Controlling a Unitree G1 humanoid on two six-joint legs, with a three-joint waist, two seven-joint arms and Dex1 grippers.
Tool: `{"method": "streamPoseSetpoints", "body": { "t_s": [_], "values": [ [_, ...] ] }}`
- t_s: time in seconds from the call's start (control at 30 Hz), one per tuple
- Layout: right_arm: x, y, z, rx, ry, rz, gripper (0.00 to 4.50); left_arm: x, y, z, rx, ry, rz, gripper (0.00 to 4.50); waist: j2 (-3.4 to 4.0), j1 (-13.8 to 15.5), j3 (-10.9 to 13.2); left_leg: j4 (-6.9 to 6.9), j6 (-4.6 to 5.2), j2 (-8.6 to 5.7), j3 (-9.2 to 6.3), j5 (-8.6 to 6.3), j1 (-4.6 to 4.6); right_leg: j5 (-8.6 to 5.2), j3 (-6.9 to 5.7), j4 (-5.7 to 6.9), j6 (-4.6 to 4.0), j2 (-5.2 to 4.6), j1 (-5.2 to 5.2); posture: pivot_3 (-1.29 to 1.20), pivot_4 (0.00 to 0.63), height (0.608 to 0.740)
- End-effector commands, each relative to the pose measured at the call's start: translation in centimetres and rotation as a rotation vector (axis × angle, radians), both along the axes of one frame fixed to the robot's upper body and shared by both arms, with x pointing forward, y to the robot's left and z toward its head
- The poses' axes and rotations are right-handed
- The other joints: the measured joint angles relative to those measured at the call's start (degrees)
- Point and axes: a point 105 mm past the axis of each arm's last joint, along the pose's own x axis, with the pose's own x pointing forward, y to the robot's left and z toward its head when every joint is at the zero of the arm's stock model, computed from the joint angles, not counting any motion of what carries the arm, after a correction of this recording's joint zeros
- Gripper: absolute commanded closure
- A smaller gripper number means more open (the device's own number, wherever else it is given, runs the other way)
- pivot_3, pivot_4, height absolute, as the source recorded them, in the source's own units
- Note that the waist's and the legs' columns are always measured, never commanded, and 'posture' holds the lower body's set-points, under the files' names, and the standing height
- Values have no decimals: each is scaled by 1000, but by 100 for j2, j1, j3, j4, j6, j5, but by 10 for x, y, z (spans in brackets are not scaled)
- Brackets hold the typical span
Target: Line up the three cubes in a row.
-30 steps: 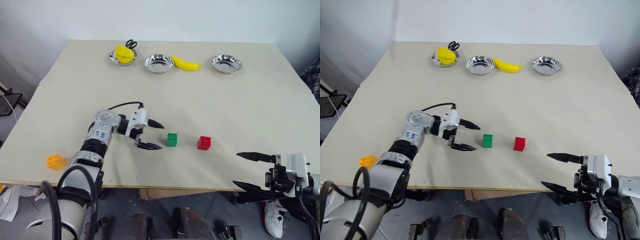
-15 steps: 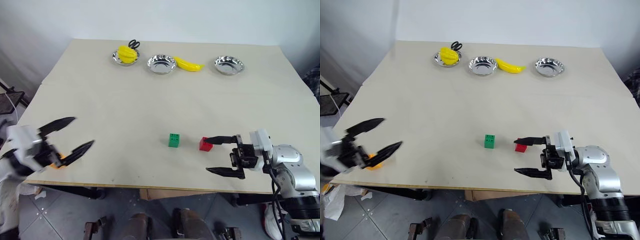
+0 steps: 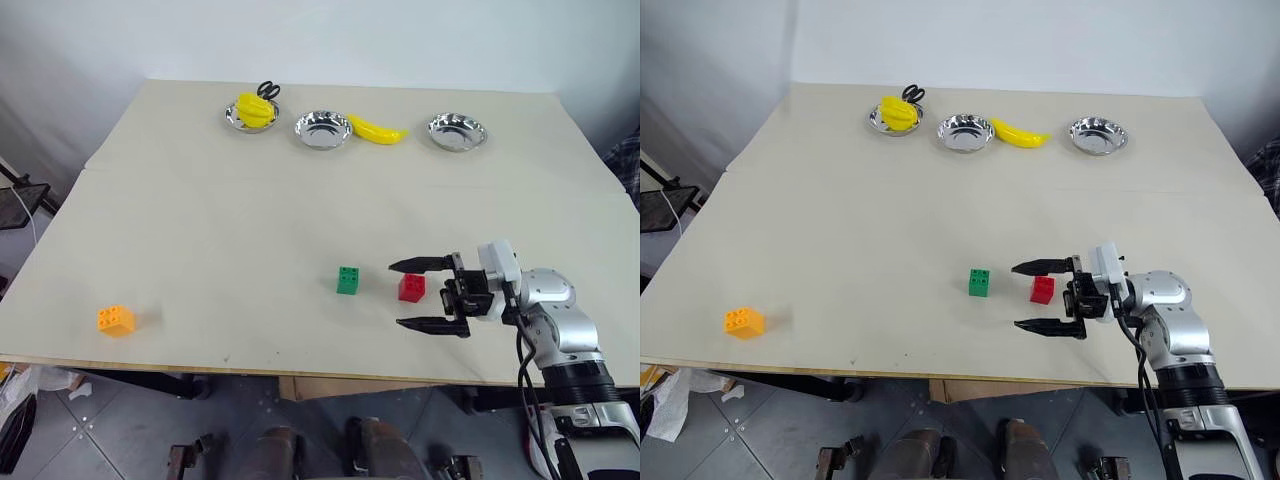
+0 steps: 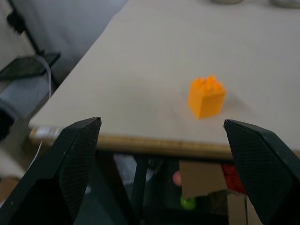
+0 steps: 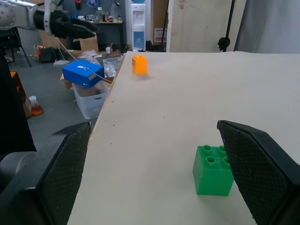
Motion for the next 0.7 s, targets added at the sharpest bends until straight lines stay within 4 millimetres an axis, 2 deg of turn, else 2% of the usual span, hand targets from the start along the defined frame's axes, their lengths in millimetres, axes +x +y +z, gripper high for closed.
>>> {"method": "streamPoseSetpoints", "body": {
  "t_s": [0.03,0.13,0.23,0.43,0.53,0.63,0.7],
  "values": [
    [-10,-3,5,-10,-38,73,0,-9,4,-2,5,-7,38,53,0,-1,0,0,1,0,0,0,0,0,0,0,0,-1,0,0,150,740],
    [-12,-5,5,-16,-49,72,0,-9,2,-16,-28,26,24,53,1,-20,0,-3,3,0,2,-3,0,-1,1,0,-1,-1,-2,0,150,740],
    [-12,-6,5,-18,-48,68,0,-2,-2,-19,-49,30,16,53,-1,-27,0,-6,4,1,3,-7,0,0,2,0,-1,-1,-5,0,150,740],
    [-15,-5,4,-24,-17,66,0,44,-17,-10,-95,14,-4,53,0,-6,0,-6,4,1,3,-7,-1,0,2,0,0,-1,-4,0,150,740],
    [-17,-2,5,-25,-7,66,0,76,-41,-4,-126,30,-32,53,0,-5,0,-6,5,0,2,-7,0,0,4,2,0,-1,-3,0,150,740],
    [-18,0,5,-26,-3,68,0,94,-47,-5,-153,57,12,53,0,-16,0,-6,3,0,3,-7,0,2,5,7,4,0,-7,0,150,740],
    [-19,2,6,-26,-1,71,0,104,-58,-5,-163,71,-27,53,0,-45,-1,-7,-31,1,4,5,0,3,4,13,6,3,-13,0,150,740]
  ]
}}
